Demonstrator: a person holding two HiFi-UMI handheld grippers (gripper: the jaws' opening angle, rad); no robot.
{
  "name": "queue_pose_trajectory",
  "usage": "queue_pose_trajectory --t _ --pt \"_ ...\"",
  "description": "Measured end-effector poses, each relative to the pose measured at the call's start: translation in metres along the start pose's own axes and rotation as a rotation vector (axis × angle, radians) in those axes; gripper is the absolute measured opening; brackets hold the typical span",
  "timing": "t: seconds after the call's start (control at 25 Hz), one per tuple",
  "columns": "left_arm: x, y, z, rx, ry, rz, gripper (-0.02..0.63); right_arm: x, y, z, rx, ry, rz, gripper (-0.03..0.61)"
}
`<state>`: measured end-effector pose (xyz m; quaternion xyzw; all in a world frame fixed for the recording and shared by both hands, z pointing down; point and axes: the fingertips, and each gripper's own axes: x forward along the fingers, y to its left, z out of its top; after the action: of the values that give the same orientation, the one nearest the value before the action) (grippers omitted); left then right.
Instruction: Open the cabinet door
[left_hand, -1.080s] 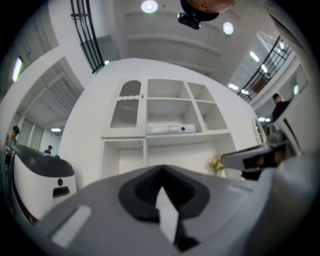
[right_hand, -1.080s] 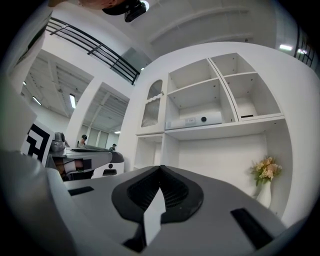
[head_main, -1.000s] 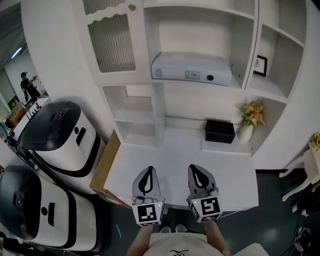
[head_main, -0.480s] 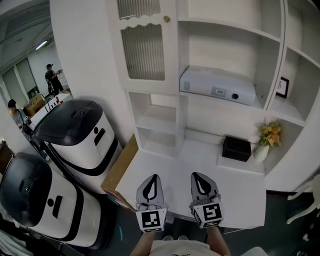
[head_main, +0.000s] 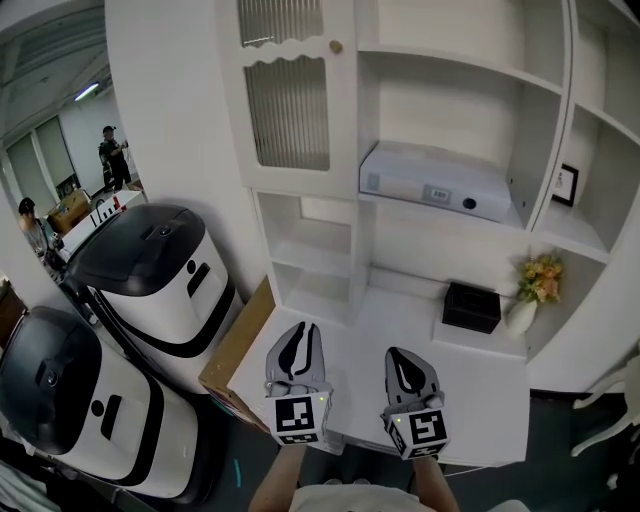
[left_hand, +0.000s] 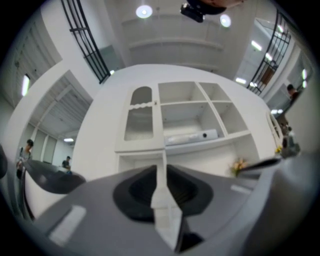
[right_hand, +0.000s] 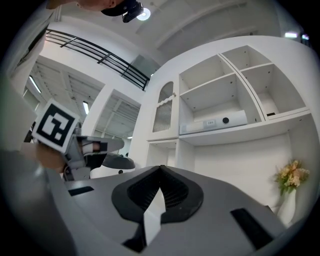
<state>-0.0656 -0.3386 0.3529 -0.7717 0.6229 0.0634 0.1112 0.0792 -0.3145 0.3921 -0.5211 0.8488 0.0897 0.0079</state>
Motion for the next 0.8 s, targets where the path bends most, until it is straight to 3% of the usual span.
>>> queue_pose_trajectory --t 0.4,0.6,0.8 --pt "0.126 0.025 0.174 0.045 -0.278 -0.132 0.126 -0.011 -0.004 -0.001 0.019 0.011 0.008 0.000" --pt "0.187 0.023 0.243 0.069 -0.319 -0.190 0.153 -0.009 -0.010 -0.002 0.036 0.010 0.002 0.000" --pt "0.238 0.036 0.305 0.055 -0.360 -0.159 0.181 -0.011 -0.015 0.001 0.046 -0.005 -0.014 0.000"
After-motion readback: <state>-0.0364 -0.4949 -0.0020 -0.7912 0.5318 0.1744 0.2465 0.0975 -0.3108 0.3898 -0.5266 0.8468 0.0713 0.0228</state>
